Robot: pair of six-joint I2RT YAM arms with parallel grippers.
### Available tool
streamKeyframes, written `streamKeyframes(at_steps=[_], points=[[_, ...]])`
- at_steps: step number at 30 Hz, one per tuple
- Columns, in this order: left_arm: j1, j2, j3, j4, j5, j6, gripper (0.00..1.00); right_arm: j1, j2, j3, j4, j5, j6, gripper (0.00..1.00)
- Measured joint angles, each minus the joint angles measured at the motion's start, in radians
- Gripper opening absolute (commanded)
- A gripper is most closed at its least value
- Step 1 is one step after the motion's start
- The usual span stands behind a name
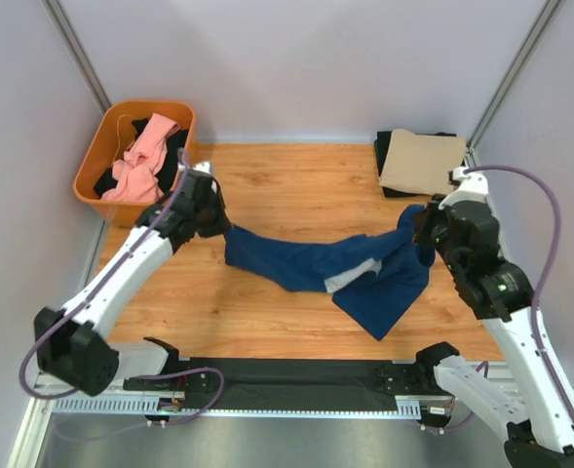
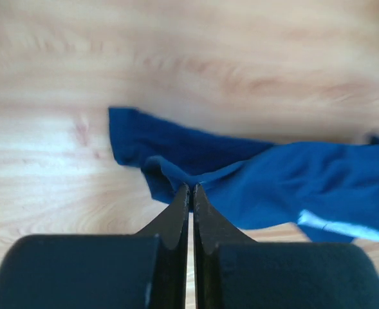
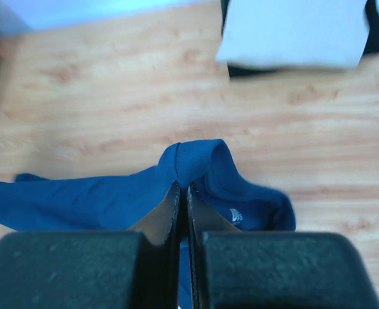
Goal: Fold and stack the t-shirts
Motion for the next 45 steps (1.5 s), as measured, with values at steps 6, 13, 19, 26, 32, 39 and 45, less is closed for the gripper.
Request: streamKeyframes(at_steps=[6,13,19,26,32,39,45], points=[[0.000,-0.275,0.237,-0.109,-0.039,0.054,0.00,0.000,-0.154,0.205,-0.015,-0.007,-0.037,0.00],[-0.001,-0.541,0.502,-0.156,-0.052,0.212,0.00,0.000,-0.429,0.341,0.090,-0.041,-0.122,0.00],[-0.001,-0.512,0.737,-0.140,-0.080,0.345,0.00,-0.002,-0.360,0.470,0.181,-0.023,-0.187,0.01],[0.105,-0.106,1.029,-0.112,-0.071,0.420,0.00,-0.002,0.058,0.542,0.302,0.080,-0.247,0.00],[0.304,0.248,1.101,-0.109,0.051,0.383,0.16,-0.017,0.373,0.504,0.339,0.133,-0.223,1.00],[0.346,0.383,0.784,-0.177,0.114,0.341,0.60,-0.030,0.393,0.216,0.320,0.171,-0.105,1.00],[0.344,0.140,0.348,-0.213,0.073,0.274,0.59,-0.030,0.240,-0.026,0.247,0.131,0.045,1.00]])
